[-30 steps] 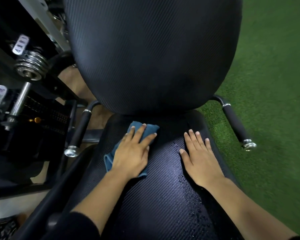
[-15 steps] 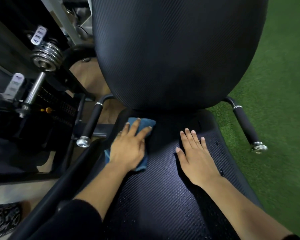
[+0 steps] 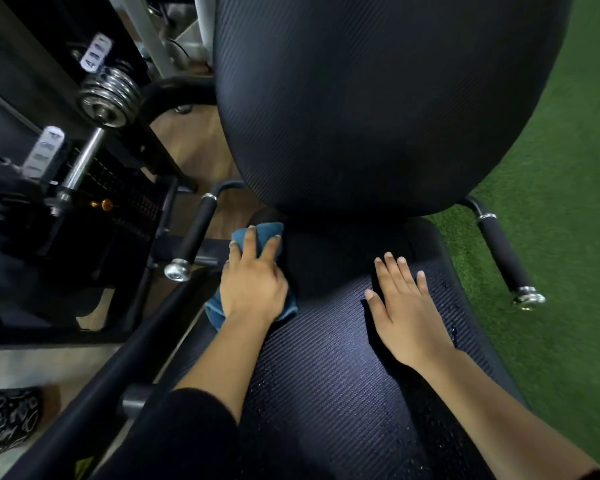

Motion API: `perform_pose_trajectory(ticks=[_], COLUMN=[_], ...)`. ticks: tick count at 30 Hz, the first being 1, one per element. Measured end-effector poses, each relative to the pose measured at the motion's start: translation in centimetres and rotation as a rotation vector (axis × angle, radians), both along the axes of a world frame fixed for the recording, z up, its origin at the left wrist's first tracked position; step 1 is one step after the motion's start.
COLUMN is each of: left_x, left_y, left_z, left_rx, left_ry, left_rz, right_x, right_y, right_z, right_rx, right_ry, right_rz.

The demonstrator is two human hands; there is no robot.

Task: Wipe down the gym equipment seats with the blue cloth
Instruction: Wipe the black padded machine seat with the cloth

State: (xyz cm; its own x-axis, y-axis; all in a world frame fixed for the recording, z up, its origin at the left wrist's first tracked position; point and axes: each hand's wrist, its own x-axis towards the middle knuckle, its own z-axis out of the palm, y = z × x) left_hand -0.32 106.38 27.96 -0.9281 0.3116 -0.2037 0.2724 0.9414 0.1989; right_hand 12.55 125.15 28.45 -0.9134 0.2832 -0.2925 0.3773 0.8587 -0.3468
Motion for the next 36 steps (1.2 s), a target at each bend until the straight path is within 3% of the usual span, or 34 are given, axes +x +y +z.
perform_pose_trajectory(ticks=[3, 6, 8, 11, 14, 16, 22, 28, 32, 36], left_x=[1.4, 4.0, 2.9, -1.0, -2.1, -0.8, 2.4, -2.4, -1.7, -0.5], left_y=[3.2, 4.7, 4.0, 2.9, 4.4, 6.6, 9.9, 4.3, 5.4, 5.3], left_z=[0.8, 0.9, 0.5, -0.5, -0.7, -0.3, -0.1, -1.0, -0.9, -0.7], left_rx=[-0.061, 0.028, 0.082, -0.001, -0.124, -0.129, 0.009, -0.039, -0.063, -0.031], left_ry=[0.009, 0.011, -0.009, 0.040, -0.033, -0.005, -0.020, 0.038, 0.036, 0.038], left_rz=[-0.006, -0.364, -0.478, -0.199, 0.098, 0.054, -0.409, -0.109, 0.045, -0.061], right_x=[0.2, 0.6, 0.8, 1.1, 1.6, 2.0, 2.8, 1.8, 1.3, 1.2], right_y=[0.9, 1.5, 1.9, 2.5, 3.6, 4.3, 4.7, 4.4, 4.3, 4.1], right_z=[0.0, -0.1, -0.1, -0.1, 0.0, 0.1, -0.1, -0.1, -0.1, -0.1], right_rx=[0.013, 0.018, 0.017, 0.016, 0.008, 0.008, 0.010, -0.010, -0.008, -0.022], right_ry=[0.006, 0.004, 0.007, 0.010, -0.016, -0.024, -0.049, -0.015, -0.011, -0.018], right_rz=[-0.026, -0.045, -0.055, -0.060, -0.082, -0.087, -0.094, -0.081, -0.066, -0.058])
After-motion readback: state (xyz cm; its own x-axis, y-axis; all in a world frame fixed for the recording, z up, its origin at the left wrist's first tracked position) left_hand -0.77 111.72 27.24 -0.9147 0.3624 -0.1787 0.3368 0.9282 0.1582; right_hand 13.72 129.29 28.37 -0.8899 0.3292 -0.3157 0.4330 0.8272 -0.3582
